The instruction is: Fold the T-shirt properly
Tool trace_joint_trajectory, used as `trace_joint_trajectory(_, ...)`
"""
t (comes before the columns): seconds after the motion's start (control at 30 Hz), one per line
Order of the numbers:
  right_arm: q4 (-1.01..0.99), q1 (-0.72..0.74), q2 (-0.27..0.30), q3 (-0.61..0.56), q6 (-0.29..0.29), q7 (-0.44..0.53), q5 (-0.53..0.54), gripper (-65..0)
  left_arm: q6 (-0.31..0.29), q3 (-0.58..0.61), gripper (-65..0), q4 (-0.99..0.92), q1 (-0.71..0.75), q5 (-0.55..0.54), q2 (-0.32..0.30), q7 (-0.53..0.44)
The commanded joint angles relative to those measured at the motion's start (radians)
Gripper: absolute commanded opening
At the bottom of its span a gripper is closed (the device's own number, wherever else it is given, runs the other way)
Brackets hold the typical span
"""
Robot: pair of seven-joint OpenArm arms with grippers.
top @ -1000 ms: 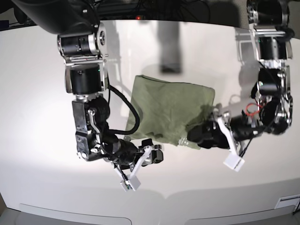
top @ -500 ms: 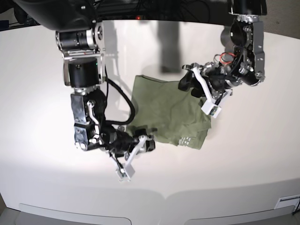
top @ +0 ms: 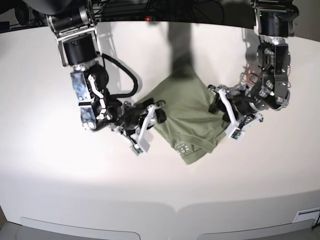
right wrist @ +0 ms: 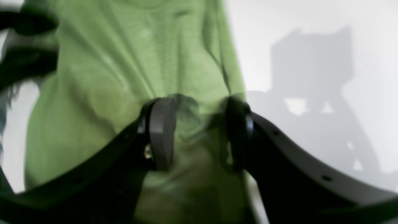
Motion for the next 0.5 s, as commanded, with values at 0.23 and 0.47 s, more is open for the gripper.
trace_joint_trajectory(0.23, 0.191, -0.129, 0.002, -0.01, 0.009, -0.072, 0.122, -37.4, 0.04, 0.027, -35.4, -0.083, -0.082, 0.01, -0.057, -0.022)
trace_joint_trajectory(0.47, 0.251, -0.211, -0.01, -0.01, 0.009, -0.078, 0.14, -37.4, 0.04, 0.027, -35.4, -0.089, -0.107, 0.008, -0.055, -0.029)
